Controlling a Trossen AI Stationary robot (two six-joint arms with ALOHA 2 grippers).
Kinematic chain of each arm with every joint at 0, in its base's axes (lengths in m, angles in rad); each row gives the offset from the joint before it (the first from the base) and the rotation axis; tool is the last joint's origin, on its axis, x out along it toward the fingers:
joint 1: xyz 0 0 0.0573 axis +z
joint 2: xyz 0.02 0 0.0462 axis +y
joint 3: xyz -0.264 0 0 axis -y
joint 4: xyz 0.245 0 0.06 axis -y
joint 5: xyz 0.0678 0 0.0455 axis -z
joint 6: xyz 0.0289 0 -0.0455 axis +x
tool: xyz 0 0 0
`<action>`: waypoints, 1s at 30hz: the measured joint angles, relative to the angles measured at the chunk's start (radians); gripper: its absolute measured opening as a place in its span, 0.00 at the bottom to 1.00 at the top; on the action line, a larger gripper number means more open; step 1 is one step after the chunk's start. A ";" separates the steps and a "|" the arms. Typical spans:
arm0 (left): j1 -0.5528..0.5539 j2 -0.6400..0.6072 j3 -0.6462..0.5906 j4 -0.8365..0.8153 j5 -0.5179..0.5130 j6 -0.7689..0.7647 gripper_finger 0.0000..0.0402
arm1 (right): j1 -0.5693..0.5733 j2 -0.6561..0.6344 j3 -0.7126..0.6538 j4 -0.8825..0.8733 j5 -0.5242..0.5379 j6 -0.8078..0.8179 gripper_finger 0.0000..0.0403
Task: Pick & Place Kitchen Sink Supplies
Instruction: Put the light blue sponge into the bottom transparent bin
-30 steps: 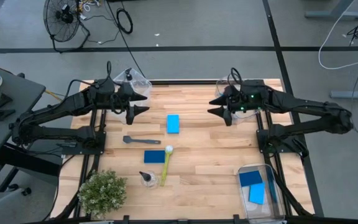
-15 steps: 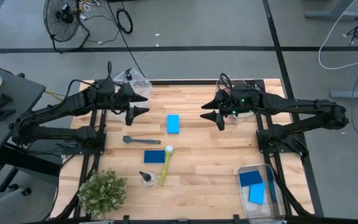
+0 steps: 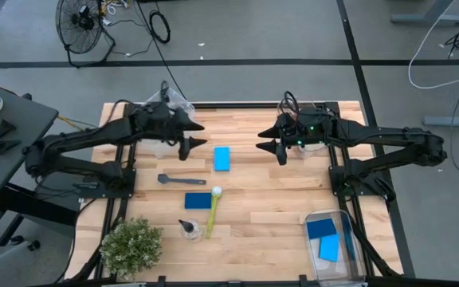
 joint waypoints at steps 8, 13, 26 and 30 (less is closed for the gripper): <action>0.000 0.194 0.000 -0.004 0.037 0.090 0.65 | 0.000 0.000 0.000 0.000 -0.003 0.012 0.56; 0.001 0.295 0.000 0.022 0.037 0.195 0.65 | 0.000 0.000 0.000 0.000 -0.003 0.012 0.56; 0.025 0.515 0.000 0.135 0.027 0.255 0.65 | 0.000 0.000 0.000 -0.010 -0.003 0.008 0.56; 0.047 0.561 0.000 0.154 0.031 0.251 0.65 | 0.000 0.000 0.000 -0.020 -0.003 -0.008 0.56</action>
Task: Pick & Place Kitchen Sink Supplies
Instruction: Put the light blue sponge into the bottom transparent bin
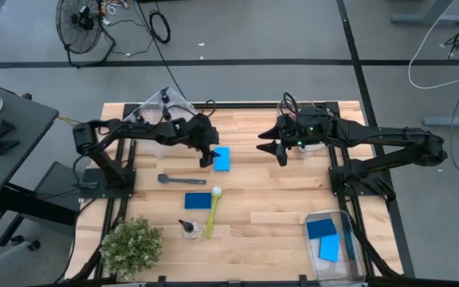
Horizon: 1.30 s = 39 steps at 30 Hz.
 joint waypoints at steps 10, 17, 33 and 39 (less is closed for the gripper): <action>0.028 0.091 0.000 0.056 0.011 -0.023 0.65 | 0.000 0.000 0.000 -0.005 0.000 -0.007 0.56; 0.028 0.151 0.000 0.092 -0.008 -0.066 0.65 | 0.000 0.000 0.000 -0.006 0.000 -0.011 0.56; 0.028 0.191 0.001 0.103 -0.002 -0.104 0.50 | 0.000 0.000 0.000 -0.012 0.026 -0.011 0.56; 0.028 0.191 0.001 0.103 -0.003 -0.103 0.34 | 0.000 0.000 0.000 -0.012 0.026 -0.011 0.56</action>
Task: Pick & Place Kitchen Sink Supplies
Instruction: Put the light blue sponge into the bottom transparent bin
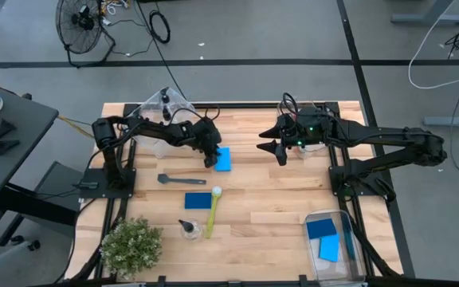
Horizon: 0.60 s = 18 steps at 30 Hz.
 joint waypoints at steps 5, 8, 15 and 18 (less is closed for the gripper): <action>0.000 0.000 0.000 -0.001 0.000 0.000 0.26 | 0.000 0.000 0.000 0.000 0.000 0.000 0.56; 0.000 0.000 0.000 -0.002 0.000 0.001 0.22 | 0.000 0.000 0.000 0.000 0.000 0.000 0.56; 0.000 0.000 0.000 -0.002 0.000 0.000 0.14 | 0.000 0.000 0.000 0.001 0.000 0.000 0.56; -0.001 0.000 0.000 -0.002 0.000 -0.001 0.10 | 0.000 0.000 0.000 0.001 0.000 0.000 0.56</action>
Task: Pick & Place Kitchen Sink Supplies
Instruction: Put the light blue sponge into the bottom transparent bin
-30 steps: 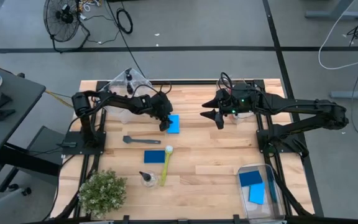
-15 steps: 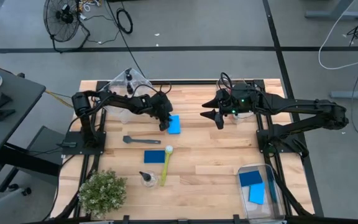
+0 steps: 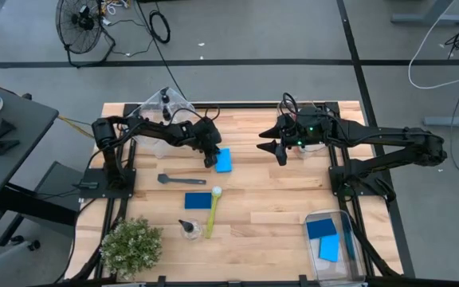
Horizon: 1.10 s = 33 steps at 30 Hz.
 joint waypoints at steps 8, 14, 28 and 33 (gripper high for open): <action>0.000 -0.008 0.000 -0.011 0.032 -0.031 0.01 | 0.000 0.000 0.000 0.001 0.000 0.000 0.56; -0.003 -0.044 -0.002 -0.026 0.045 -0.047 0.01 | 0.000 0.000 0.000 0.005 0.000 0.000 0.56; -0.003 -0.266 0.000 0.007 -0.010 -0.033 0.01 | 0.000 0.000 0.000 0.036 0.006 0.001 0.56; -0.004 -0.354 0.029 0.004 -0.055 0.027 0.01 | -0.001 0.000 0.000 0.042 0.059 0.000 0.56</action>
